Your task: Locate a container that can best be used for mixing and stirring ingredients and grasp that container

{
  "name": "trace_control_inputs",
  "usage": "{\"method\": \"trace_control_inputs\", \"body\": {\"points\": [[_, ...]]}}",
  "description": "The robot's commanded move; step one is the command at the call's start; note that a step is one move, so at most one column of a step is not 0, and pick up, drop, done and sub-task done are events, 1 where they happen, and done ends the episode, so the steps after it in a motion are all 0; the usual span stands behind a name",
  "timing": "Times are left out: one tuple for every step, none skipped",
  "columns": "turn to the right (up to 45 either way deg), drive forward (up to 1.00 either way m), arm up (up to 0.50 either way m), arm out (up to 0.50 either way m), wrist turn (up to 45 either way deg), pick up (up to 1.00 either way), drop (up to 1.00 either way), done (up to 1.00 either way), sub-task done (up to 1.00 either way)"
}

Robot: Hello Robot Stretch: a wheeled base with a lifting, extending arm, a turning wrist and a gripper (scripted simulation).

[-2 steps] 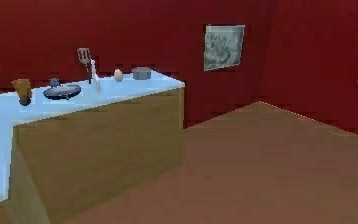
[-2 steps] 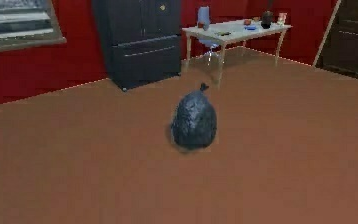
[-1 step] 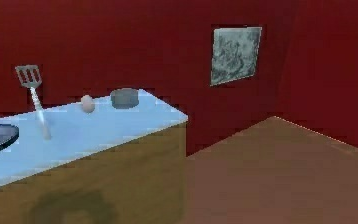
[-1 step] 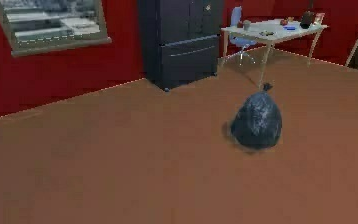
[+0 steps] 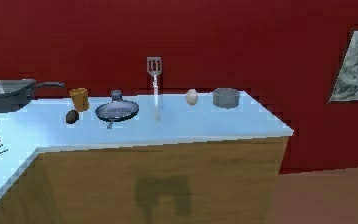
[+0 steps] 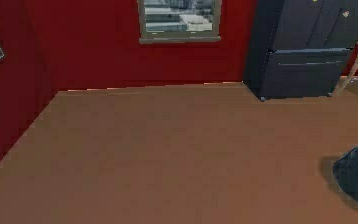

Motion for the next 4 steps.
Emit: {"method": "trace_control_inputs", "body": {"points": [[0.0,0.3,0.0,0.0,0.0,0.0,0.0,0.0,0.0],[-45.0,0.0,0.0,0.0,0.0,0.0,0.0,0.0,0.0],[-24.0,0.0,0.0,0.0,0.0,0.0,0.0,0.0,0.0],[45.0,0.0,0.0,0.0,0.0,0.0,0.0,0.0,0.0]]}}
